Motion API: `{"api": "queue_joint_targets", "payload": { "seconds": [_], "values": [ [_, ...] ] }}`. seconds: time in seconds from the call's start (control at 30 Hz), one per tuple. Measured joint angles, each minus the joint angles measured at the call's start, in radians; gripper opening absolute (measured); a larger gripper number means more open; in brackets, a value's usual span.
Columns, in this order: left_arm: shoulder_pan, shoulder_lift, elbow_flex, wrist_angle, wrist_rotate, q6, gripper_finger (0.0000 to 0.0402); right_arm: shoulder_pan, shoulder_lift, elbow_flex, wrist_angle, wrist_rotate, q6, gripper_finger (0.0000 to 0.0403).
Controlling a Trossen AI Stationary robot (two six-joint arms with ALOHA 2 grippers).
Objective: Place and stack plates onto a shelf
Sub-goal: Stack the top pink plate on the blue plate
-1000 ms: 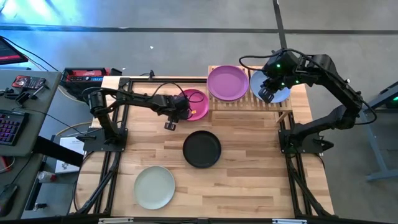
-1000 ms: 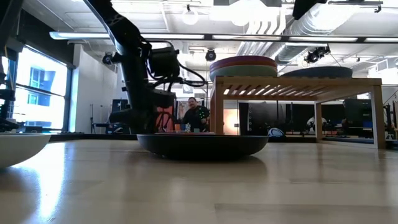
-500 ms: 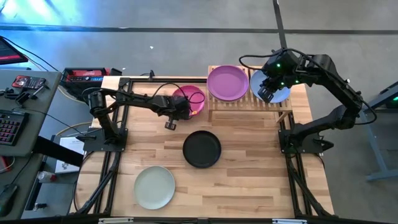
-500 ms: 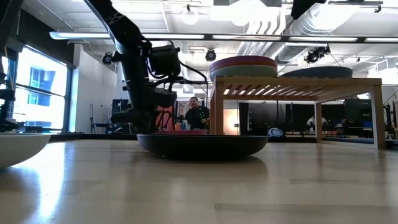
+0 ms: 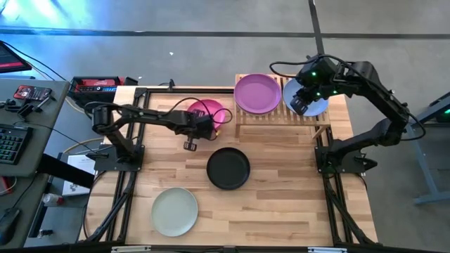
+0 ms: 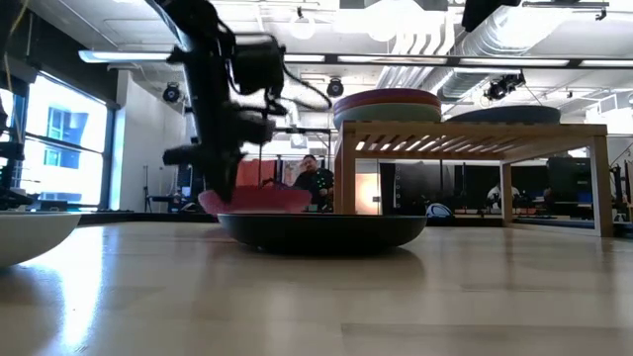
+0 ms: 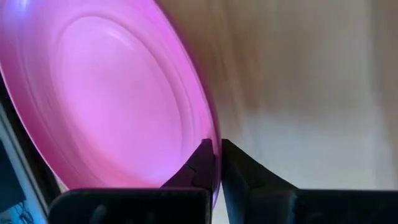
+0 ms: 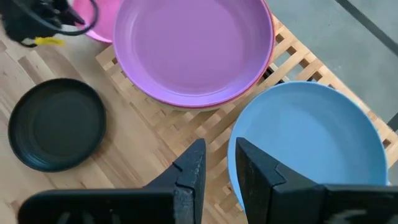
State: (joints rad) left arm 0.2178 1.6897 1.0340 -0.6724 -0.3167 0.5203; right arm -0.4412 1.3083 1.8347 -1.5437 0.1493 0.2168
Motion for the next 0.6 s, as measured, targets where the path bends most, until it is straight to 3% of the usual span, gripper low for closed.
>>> {"api": "queue_joint_targets", "payload": {
  "seconds": [0.33, 0.6],
  "values": [
    [-0.132, -0.152, 0.002, -0.144, -0.03, -0.145, 0.0002, 0.037, 0.011, 0.0, 0.0, -0.015, 0.084, 0.0064],
    [-0.247, -0.269, 0.002, -0.226, -0.09, -0.152, 0.0001, 0.135, 0.015, -0.018, 0.0, -0.053, 0.289, 0.0064]
  ]
}}
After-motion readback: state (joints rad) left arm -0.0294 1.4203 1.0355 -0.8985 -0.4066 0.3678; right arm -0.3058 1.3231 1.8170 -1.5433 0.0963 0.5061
